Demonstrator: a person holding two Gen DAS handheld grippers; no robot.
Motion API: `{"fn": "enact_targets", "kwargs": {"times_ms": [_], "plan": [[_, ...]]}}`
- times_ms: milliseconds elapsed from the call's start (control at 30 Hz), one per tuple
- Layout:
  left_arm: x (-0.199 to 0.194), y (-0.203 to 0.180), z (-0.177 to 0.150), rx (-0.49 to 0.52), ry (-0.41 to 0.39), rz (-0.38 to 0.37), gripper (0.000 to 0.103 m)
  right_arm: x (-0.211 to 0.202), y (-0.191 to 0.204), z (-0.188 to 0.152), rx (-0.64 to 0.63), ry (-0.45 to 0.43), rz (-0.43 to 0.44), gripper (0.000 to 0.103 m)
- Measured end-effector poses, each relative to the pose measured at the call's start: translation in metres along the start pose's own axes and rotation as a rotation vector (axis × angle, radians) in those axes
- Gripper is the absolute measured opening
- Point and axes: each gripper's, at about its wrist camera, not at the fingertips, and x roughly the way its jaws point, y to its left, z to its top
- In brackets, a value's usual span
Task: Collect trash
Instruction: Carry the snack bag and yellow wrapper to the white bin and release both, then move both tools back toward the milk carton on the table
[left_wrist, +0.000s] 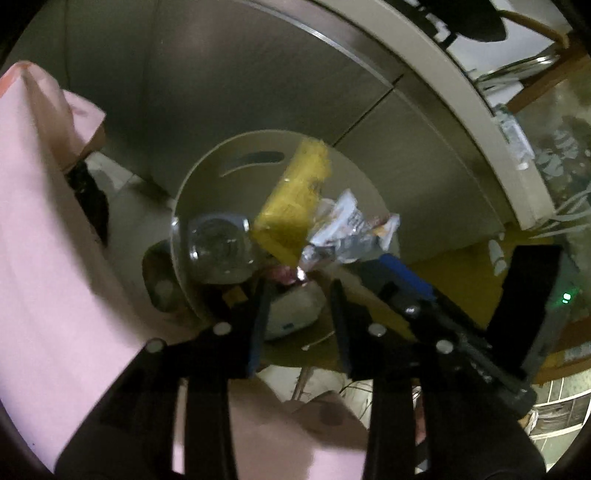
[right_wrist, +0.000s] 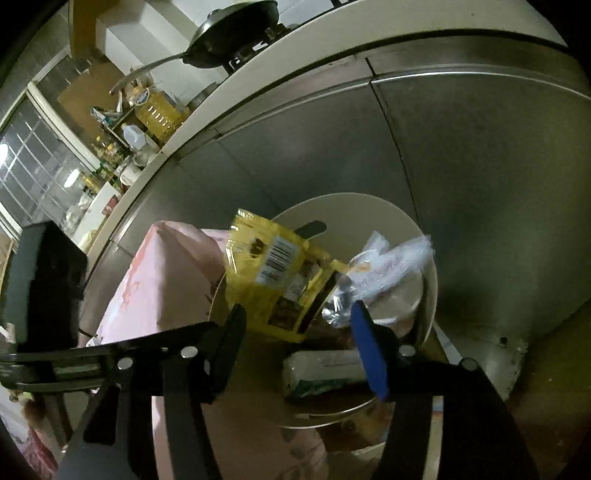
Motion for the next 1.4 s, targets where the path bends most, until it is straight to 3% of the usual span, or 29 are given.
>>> {"fn": "enact_targets", "kwargs": {"times_ms": [300, 500, 633, 733, 900, 1067, 1167, 1233, 1400], "plan": [[-0.017, 0.006, -0.021, -0.010, -0.013, 0.000, 0.031, -0.029, -0.004, -0.015, 0.046, -0.016, 0.085, 0.057], [-0.045, -0.002, -0.059, 0.005, -0.036, -0.031, 0.031, -0.054, -0.028, -0.009, 0.130, -0.126, 0.010, 0.055], [-0.072, 0.000, -0.091, 0.012, -0.067, -0.054, 0.031, -0.047, -0.051, 0.011, 0.190, -0.141, -0.062, 0.027], [-0.093, 0.005, -0.110, 0.019, -0.099, -0.035, 0.031, -0.036, -0.045, 0.016, 0.200, -0.114, -0.065, 0.026], [-0.137, 0.028, -0.146, 0.021, -0.202, 0.083, 0.031, -0.029, 0.020, -0.003, 0.072, -0.039, 0.058, 0.026], [-0.181, 0.042, -0.180, 0.021, -0.333, 0.342, 0.031, -0.035, 0.088, -0.040, -0.026, 0.022, 0.189, 0.029], [-0.201, 0.043, -0.197, 0.012, -0.387, 0.415, 0.031, -0.051, 0.116, -0.067, -0.056, 0.009, 0.243, 0.037], [-0.209, 0.041, -0.210, 0.018, -0.410, 0.479, 0.031, -0.067, 0.128, -0.089, -0.059, -0.014, 0.257, 0.043], [-0.217, 0.034, -0.233, 0.049, -0.445, 0.538, 0.031, -0.103, 0.147, -0.134, -0.090, -0.074, 0.202, 0.047]]}}
